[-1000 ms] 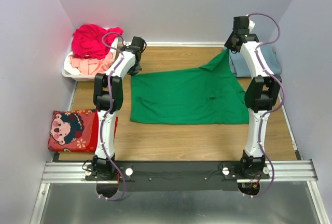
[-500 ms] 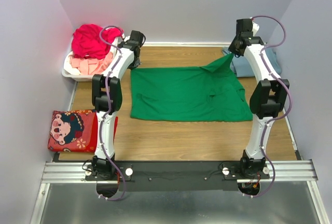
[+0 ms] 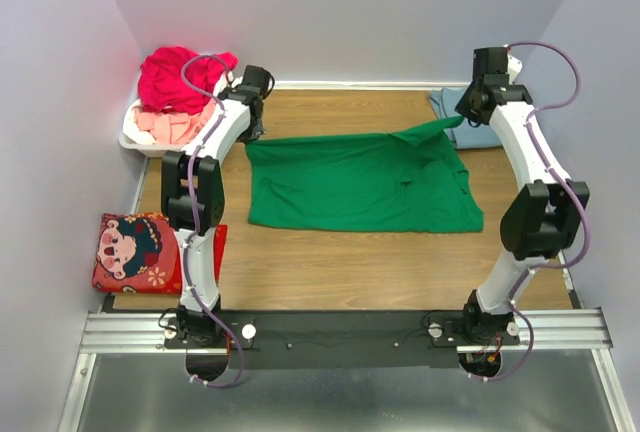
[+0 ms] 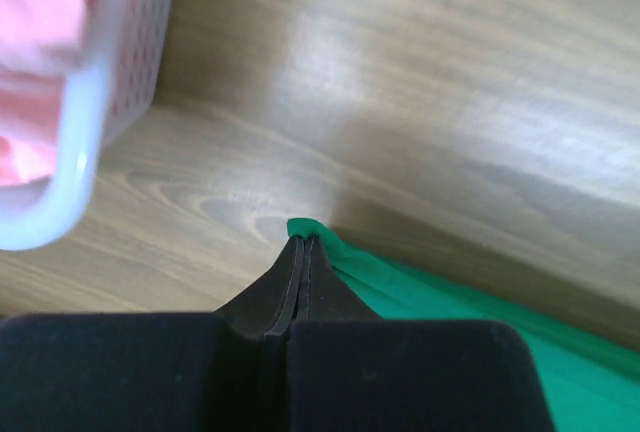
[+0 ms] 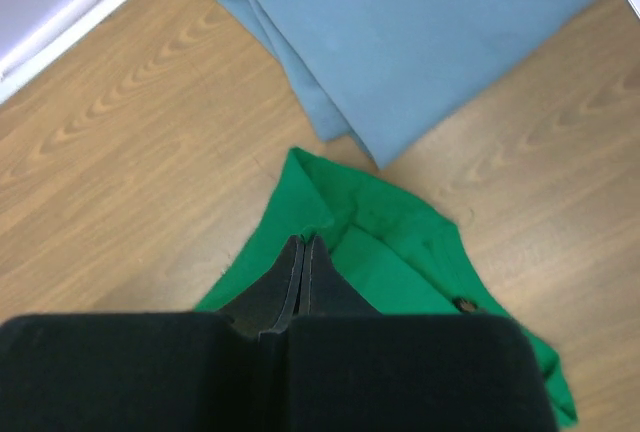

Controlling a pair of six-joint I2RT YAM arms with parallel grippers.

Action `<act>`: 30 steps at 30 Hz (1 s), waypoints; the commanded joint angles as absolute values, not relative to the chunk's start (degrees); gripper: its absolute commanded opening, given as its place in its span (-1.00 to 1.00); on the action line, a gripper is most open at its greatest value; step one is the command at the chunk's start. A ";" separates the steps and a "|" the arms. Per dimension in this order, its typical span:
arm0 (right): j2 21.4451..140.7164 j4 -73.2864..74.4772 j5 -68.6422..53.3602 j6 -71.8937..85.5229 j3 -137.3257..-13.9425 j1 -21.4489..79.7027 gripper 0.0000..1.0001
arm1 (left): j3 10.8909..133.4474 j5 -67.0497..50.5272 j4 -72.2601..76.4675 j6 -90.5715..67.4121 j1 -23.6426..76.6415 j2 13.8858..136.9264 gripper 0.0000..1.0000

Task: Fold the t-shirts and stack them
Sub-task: Fold the tshirt

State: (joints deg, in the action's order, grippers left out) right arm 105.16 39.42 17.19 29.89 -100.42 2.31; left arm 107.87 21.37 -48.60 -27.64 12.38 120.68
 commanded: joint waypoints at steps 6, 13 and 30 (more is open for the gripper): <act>90.10 44.91 17.84 32.52 -84.14 1.76 -0.99 | 97.30 21.27 -47.02 -28.74 11.87 113.39 -1.00; 84.11 49.04 18.63 33.57 -76.82 1.67 -0.99 | 91.59 20.74 -46.41 -29.35 11.87 109.96 -1.00; 83.41 51.07 20.30 36.38 -67.68 1.67 -0.99 | 81.48 14.94 -43.16 -29.62 12.39 108.81 -1.00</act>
